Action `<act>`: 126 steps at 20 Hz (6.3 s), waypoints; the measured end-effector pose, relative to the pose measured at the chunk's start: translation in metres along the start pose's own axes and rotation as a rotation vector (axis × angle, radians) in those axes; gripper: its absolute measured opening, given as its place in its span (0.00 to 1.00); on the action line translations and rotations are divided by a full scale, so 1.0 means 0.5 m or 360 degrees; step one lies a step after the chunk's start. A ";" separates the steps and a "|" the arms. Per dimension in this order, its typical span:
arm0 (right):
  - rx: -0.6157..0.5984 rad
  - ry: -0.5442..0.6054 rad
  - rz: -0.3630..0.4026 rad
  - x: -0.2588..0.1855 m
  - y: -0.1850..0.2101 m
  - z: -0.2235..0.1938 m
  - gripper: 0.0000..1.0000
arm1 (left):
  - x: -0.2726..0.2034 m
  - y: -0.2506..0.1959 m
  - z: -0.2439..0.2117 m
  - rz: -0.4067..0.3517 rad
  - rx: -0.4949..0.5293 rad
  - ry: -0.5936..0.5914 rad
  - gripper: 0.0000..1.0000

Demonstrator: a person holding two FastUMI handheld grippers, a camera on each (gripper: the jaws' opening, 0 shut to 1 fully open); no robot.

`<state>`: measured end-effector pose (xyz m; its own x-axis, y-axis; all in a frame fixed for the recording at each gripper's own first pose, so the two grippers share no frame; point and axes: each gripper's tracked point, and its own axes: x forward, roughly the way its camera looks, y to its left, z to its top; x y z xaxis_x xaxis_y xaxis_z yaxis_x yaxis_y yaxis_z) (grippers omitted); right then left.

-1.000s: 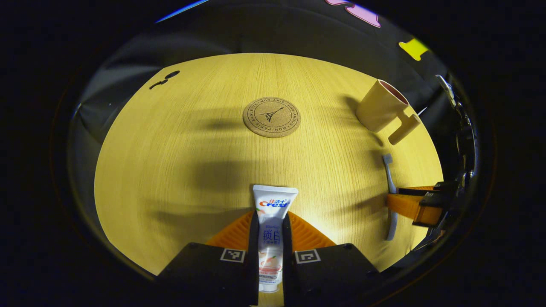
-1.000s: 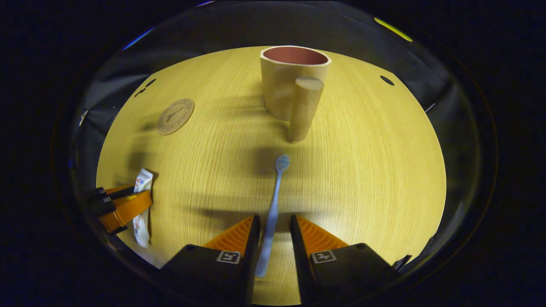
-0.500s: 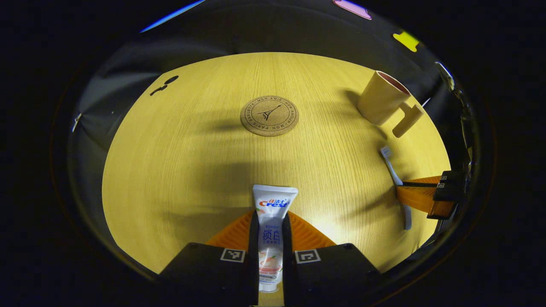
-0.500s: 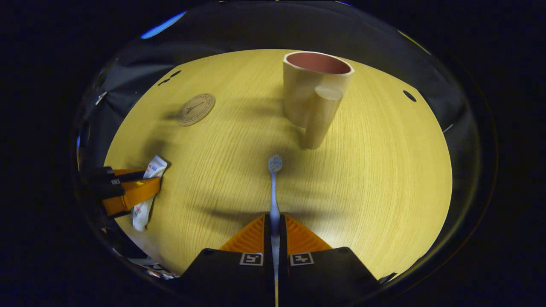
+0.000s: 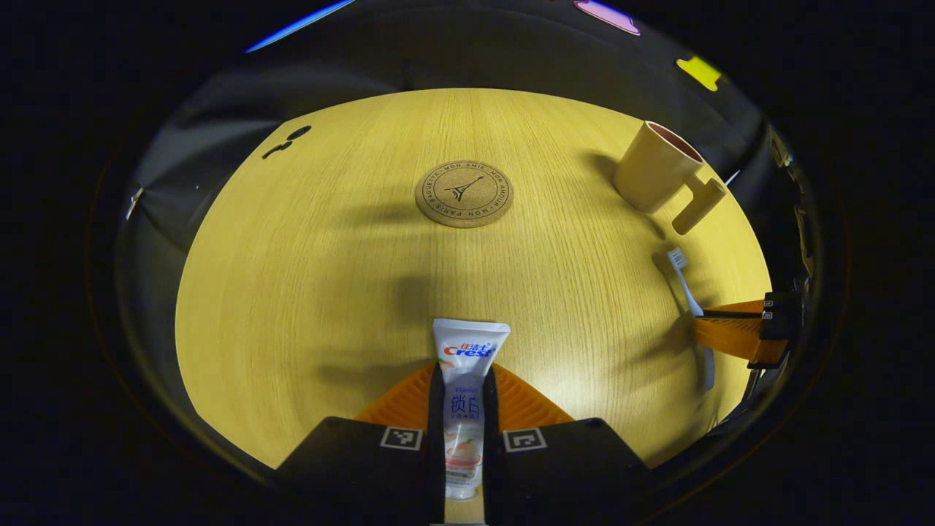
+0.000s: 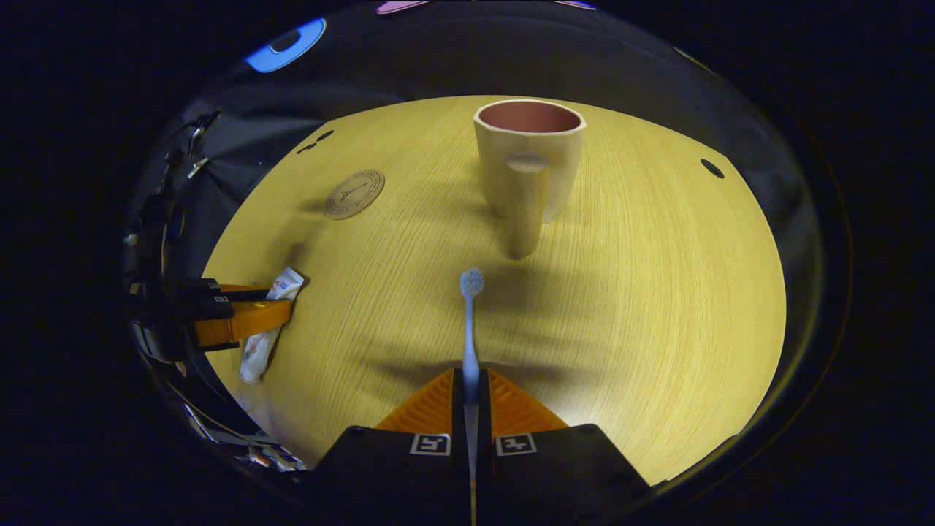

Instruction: Put the toothbrush and toothpaste on the desktop into the cup, then pick up the cup and place it on the coaster on the desktop.

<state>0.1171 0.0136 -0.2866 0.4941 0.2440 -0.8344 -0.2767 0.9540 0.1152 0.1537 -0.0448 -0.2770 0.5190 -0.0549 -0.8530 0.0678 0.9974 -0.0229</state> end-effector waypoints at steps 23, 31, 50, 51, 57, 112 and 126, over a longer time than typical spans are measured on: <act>0.0161 -0.0317 0.0143 -0.185 -0.059 0.050 0.07 | -0.324 -0.237 0.433 -0.0386 -0.0033 -0.1012 0.25; 0.0235 -0.0407 0.0164 -0.215 -0.078 0.081 0.07 | -0.287 -0.397 0.592 -0.0662 0.0083 -0.1241 0.25; 0.0287 -0.0522 0.0113 -0.165 -0.128 0.121 0.07 | -0.079 -0.486 0.587 -0.0853 0.0264 -0.1588 0.31; 0.0284 -0.0531 0.0108 -0.162 -0.131 0.124 0.07 | -0.069 -0.485 0.582 -0.0848 0.0261 -0.1574 0.32; 0.0285 -0.0630 0.0108 -0.167 -0.128 0.156 0.07 | -0.134 -0.442 0.570 -0.0815 0.0194 -0.1667 0.93; 0.0112 -0.1178 -0.0021 -0.108 -0.075 0.448 0.96 | -0.231 -0.074 0.311 -0.0318 -0.0370 -0.1583 0.97; 0.0333 -0.0219 0.0118 -0.041 -0.029 0.369 0.98 | -0.278 0.108 0.175 -0.0041 -0.0587 -0.1468 0.98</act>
<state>0.2629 0.0266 -0.1718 0.5902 0.3223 -0.7401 -0.1468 0.9444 0.2942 0.1598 0.0129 -0.1143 0.9914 0.0651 -0.1139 -0.0996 0.9387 -0.3301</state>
